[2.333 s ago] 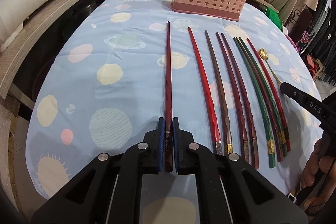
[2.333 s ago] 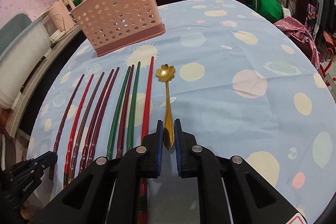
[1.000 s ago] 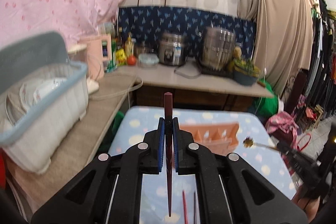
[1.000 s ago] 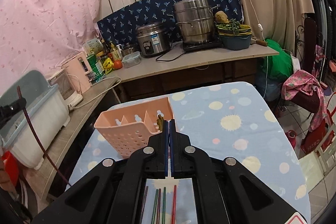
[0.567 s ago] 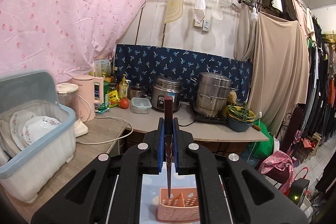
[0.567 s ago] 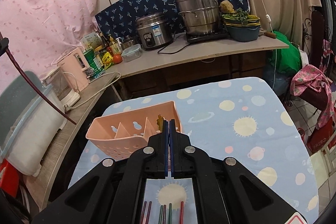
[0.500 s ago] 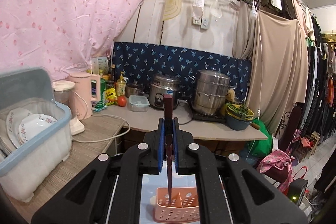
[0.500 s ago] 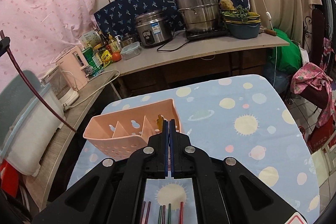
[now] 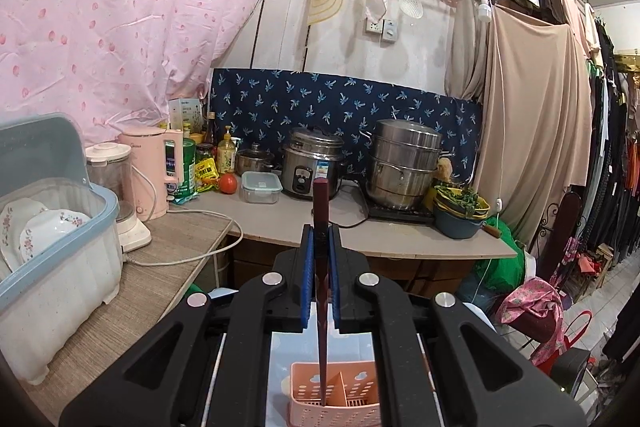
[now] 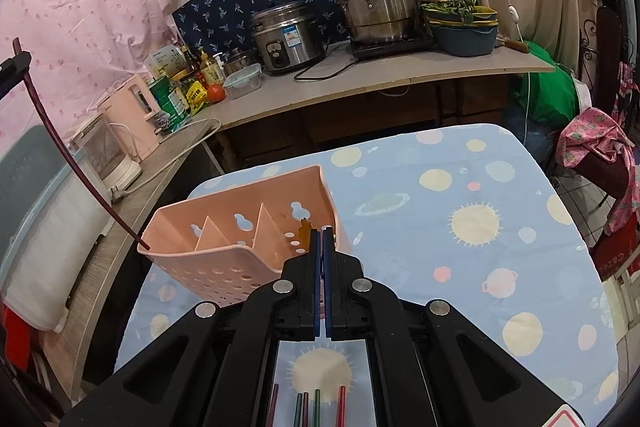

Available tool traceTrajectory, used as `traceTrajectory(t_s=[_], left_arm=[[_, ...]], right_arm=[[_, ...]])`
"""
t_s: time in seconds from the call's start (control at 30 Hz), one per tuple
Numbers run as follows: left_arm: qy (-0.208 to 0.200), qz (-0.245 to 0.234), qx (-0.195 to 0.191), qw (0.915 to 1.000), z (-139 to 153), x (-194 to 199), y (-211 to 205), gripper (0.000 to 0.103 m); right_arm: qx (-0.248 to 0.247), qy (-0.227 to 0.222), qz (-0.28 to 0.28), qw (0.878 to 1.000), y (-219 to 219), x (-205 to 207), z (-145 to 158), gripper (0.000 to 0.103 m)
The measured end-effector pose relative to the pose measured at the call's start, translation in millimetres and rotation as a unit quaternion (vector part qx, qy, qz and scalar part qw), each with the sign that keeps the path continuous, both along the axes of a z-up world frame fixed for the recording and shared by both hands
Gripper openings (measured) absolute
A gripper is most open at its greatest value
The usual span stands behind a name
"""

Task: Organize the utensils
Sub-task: 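Carry the chopstick and spoon to the pink basket and open both tools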

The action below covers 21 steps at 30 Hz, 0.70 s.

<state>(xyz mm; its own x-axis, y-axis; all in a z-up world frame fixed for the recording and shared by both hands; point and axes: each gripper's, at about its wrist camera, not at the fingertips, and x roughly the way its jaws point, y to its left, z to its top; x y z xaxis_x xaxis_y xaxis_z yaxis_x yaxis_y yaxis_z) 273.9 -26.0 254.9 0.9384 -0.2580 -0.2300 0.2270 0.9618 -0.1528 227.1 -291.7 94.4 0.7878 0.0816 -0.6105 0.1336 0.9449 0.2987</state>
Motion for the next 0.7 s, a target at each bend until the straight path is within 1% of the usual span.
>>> traceTrajectory(t_s=[0.17,0.3,0.4,0.43,0.47,0.5,0.53,0.57,0.6,0.67,0.7], left_arm=[[-0.009,0.001,0.002,1.0000,2,4,-2,0.007],[0.013,0.003,0.008,0.9999,-17,17,-5,0.007],[0.038,0.003,0.003,0.9993,-34,25,-2,0.008],[0.045,0.001,-0.001,0.9990,-38,27,1,0.009],[0.051,0.002,-0.005,0.9987,-41,28,3,0.015],[0.056,0.003,-0.008,0.9984,-43,28,6,0.023],[0.057,0.005,-0.012,0.9983,-45,27,9,0.028],[0.058,0.010,-0.015,0.9981,-47,24,12,0.041],[0.059,0.013,-0.018,0.9980,-48,22,16,0.052],[0.063,0.014,-0.023,0.9977,-49,17,21,0.061],[0.065,0.014,-0.025,0.9974,-50,14,23,0.061]], right_arm=[[-0.002,0.001,0.001,1.000,1,2,-1,0.002],[-0.001,0.005,0.000,1.000,3,5,-2,0.002],[0.001,0.002,0.001,1.000,3,4,-1,0.003],[0.003,-0.001,0.001,1.000,3,3,0,0.005],[0.002,-0.005,-0.001,1.000,3,1,1,0.007],[0.002,-0.006,-0.003,1.000,3,0,2,0.008],[0.003,-0.009,-0.004,1.000,3,-2,4,0.009],[0.004,-0.011,-0.006,1.000,2,-4,5,0.013],[0.006,-0.014,-0.007,1.000,2,-7,7,0.017],[0.008,-0.019,-0.006,1.000,2,-12,10,0.021],[0.008,-0.022,-0.006,1.000,3,-15,12,0.022]])
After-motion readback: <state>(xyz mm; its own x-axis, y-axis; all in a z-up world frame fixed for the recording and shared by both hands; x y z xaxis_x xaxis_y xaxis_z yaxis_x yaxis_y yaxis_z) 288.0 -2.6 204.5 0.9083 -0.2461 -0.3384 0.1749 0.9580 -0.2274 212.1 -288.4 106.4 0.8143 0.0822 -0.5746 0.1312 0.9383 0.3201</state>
